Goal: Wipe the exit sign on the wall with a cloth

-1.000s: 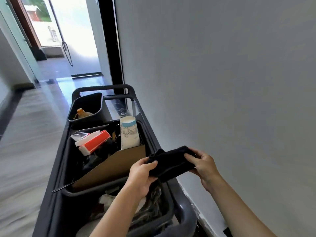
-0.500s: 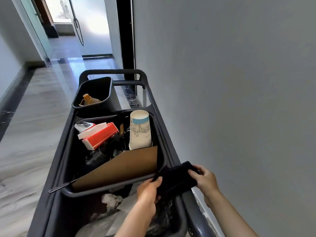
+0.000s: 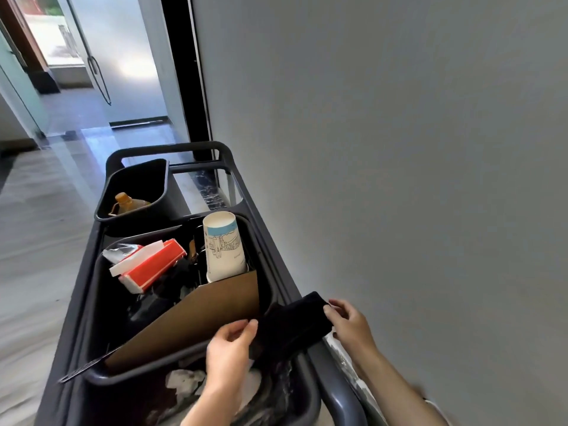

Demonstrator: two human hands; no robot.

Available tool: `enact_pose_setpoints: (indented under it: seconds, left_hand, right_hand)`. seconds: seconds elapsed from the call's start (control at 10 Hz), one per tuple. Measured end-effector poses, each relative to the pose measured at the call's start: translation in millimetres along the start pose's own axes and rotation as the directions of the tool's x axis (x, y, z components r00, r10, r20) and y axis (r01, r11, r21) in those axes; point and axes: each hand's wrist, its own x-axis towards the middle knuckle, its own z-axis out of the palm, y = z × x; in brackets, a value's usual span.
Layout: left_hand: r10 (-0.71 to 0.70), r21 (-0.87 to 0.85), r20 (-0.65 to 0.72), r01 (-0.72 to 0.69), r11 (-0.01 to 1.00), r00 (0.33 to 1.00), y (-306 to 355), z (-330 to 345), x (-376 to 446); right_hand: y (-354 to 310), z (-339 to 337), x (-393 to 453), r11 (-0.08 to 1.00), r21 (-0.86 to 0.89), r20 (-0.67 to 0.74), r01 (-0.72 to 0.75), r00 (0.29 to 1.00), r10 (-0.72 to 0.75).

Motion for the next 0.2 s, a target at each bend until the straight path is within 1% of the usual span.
enact_pose_setpoints:
  seconds: [0.1, 0.2]
  left_hand:
    - [0.190, 0.074, 0.037, -0.192, 0.979, 0.981, 22, -1, -14]
    - [0.507, 0.270, 0.156, -0.530, 0.804, 0.848, 60, 11, -33]
  right_hand:
    - [-12, -10, -14, 0.997, -0.053, -0.060, 0.057, 0.996, -0.061]
    - [-34, -28, -36, 0.964, -0.146, -0.145, 0.222, 0.959, -0.243]
